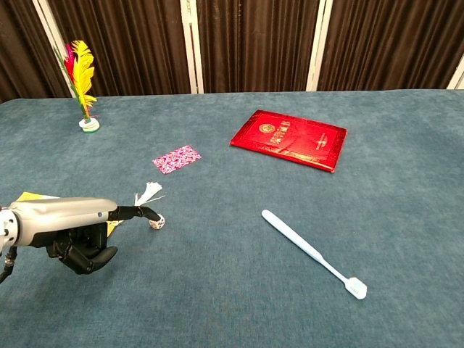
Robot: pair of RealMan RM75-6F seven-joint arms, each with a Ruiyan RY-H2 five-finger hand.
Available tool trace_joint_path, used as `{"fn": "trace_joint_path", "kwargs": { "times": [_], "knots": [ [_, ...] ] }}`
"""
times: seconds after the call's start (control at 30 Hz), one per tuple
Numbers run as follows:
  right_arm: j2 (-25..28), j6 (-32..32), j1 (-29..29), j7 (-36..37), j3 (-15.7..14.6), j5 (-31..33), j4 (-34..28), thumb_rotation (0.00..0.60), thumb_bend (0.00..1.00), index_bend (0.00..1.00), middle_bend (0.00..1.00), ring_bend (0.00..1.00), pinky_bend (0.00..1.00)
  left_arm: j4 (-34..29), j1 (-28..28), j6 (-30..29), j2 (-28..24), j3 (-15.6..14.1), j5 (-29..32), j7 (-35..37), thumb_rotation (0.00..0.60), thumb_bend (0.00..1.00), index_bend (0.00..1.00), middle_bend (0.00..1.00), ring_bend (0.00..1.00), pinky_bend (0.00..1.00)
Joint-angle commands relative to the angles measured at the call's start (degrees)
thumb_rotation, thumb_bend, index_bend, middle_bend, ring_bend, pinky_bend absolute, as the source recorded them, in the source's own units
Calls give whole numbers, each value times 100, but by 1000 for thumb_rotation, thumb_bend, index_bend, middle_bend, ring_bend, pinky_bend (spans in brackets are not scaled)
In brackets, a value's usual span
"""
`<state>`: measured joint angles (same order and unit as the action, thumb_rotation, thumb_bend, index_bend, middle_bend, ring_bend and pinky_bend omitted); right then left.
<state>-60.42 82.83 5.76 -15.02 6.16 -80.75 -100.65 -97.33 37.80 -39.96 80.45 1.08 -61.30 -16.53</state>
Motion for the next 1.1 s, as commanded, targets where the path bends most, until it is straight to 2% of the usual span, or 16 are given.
{"fn": "trace_joint_path", "kwargs": {
  "times": [0.03, 0.4, 0.7, 0.9, 1.1],
  "knots": [
    [1, 7, -1, 2, -3, -5, -5, 600, 0, 0, 0, 0, 0, 2, 16, -7, 13, -23, 12, -3, 600, 736, 17, 996, 917, 1000],
    [17, 16, 5, 25, -13, -7, -12, 600, 0, 0, 0, 0, 0, -110, 126, 63, -157, -158, 195, 4, 600, 737, 18, 997, 915, 1000],
    [39, 56, -3, 53, -27, -51, -39, 600, 0, 0, 0, 0, 0, -320, 127, 12, -452, -424, 294, -84, 600, 737, 21, 996, 914, 1000],
    [62, 103, -19, 97, -43, -110, -67, 600, 0, 0, 0, 0, 0, -480, -2, -231, -728, -546, 203, -45, 600, 736, 21, 996, 912, 1000],
    [73, 145, -32, 100, -80, -210, -103, 600, 0, 0, 0, 0, 0, -769, -408, -1001, -1209, -433, -448, 500, 600, 737, 26, 991, 907, 1000]
  ]
}}
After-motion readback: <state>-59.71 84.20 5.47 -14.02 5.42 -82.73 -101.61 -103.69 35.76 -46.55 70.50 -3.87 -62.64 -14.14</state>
